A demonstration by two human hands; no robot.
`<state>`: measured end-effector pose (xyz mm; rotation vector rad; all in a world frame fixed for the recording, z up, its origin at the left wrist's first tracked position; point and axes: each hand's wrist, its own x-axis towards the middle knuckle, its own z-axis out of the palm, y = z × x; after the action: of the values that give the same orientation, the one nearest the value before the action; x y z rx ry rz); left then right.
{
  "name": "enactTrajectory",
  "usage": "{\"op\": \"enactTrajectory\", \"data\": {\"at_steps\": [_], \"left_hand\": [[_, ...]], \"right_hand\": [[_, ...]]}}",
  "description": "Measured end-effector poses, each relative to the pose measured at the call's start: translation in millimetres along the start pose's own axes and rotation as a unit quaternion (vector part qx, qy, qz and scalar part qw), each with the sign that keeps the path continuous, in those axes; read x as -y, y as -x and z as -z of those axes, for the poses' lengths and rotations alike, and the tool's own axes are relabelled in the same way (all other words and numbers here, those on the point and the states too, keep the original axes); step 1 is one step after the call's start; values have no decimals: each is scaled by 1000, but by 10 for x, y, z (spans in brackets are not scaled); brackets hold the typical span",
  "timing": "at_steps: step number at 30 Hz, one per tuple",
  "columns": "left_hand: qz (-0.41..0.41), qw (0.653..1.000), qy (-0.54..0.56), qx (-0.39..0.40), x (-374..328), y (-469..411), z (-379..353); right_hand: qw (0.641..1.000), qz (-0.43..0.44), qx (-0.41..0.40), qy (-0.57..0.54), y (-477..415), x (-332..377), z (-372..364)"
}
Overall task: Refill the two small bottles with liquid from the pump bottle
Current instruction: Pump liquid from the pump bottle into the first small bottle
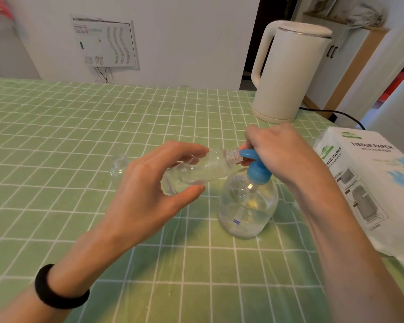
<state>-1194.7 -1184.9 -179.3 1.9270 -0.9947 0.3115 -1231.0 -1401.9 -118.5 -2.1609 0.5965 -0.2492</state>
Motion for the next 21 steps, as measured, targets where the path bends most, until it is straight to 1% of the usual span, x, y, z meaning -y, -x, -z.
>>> {"op": "enactTrajectory", "data": {"at_steps": [4, 7, 12, 15, 21], "left_hand": [[-3, 1000, -4, 2, 3, -1, -9], [-2, 1000, -2, 2, 6, -2, -10], [0, 1000, -1, -3, 18, -6, 9], [2, 1000, -2, -3, 24, -4, 18], [-1, 1000, -5, -4, -8, -3, 22]], "right_hand": [[1000, 12, 7, -23, 18, 27, 13], [999, 28, -7, -31, 7, 22, 14], [999, 27, 1, -41, 0, 12, -15], [999, 31, -11, -32, -3, 4, -32], [997, 50, -25, -60, 16, 17, -19]]}}
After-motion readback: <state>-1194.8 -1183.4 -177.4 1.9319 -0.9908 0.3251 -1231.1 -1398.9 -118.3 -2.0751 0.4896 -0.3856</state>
